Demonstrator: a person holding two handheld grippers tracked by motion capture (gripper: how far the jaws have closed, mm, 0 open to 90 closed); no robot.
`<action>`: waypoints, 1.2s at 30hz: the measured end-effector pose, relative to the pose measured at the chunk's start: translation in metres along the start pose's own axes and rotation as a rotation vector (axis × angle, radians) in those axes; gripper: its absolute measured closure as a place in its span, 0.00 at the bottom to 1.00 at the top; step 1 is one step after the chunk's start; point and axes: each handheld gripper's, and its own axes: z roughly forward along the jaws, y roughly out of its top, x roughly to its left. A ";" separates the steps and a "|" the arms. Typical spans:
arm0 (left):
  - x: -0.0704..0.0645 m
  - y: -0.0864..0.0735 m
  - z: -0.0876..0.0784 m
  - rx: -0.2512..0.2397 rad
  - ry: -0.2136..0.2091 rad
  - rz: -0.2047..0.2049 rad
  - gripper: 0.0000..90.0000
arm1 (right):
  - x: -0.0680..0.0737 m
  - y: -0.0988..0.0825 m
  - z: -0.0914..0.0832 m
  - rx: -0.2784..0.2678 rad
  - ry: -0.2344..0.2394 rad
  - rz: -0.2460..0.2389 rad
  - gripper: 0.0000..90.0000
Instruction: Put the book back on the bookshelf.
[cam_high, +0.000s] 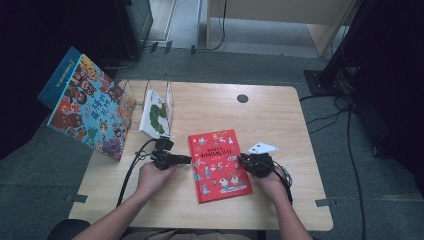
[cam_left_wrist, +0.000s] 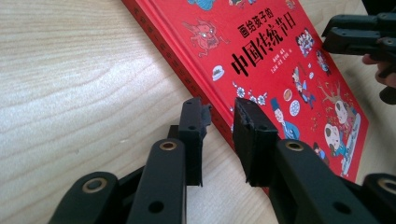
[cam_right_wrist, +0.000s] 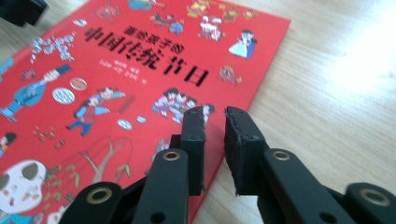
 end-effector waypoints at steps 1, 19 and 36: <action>0.000 -0.001 0.000 0.001 -0.005 -0.015 0.85 | 0.000 -0.001 -0.001 -0.001 0.001 0.006 0.89; -0.005 -0.007 0.012 0.022 -0.006 -0.013 0.89 | -0.002 -0.011 -0.006 0.067 -0.036 0.059 1.00; 0.006 0.006 0.009 0.015 0.035 -0.013 0.87 | 0.003 -0.001 0.006 0.065 -0.052 0.081 1.00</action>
